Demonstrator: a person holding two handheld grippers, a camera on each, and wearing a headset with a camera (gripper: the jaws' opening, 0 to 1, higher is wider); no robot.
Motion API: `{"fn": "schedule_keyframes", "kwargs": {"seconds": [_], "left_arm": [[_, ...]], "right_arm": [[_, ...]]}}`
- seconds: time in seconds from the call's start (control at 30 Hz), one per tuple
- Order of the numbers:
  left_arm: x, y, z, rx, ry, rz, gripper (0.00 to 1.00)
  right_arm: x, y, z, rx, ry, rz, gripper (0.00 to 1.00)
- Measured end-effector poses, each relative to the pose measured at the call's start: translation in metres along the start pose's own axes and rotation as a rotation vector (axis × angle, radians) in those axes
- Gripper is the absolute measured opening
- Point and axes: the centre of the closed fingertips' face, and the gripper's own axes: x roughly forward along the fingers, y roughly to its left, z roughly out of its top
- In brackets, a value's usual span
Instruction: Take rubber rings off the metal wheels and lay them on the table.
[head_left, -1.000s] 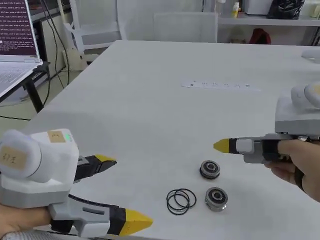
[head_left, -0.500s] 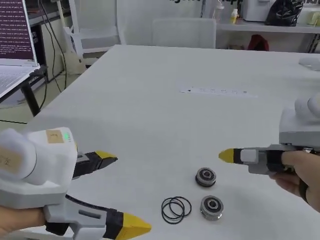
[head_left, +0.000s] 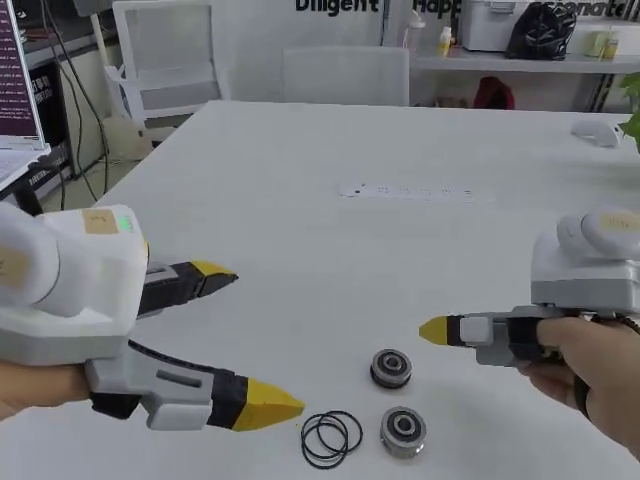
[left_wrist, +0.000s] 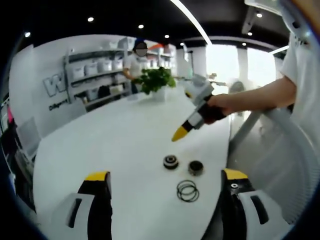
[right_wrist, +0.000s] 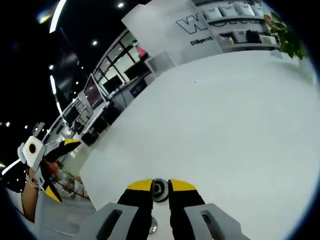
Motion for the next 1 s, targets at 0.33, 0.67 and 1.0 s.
{"fn": "schedule_keyframes", "kwargs": {"seconds": [0.33,0.67,1.0], "left_arm": [[0.022,0.007,0.031,0.068,-0.025,-0.033,0.91],[0.048,0.006,0.057,0.127,-0.054,-0.083,0.90],[0.074,0.005,0.051,0.154,-0.046,-0.124,0.86]], "right_arm": [[0.000,-0.004,0.001,0.016,-0.003,-0.002,0.08],[-0.002,-0.011,0.005,0.056,-0.024,-0.003,0.08],[-0.003,-0.015,0.006,0.079,-0.037,-0.006,0.08]]}}
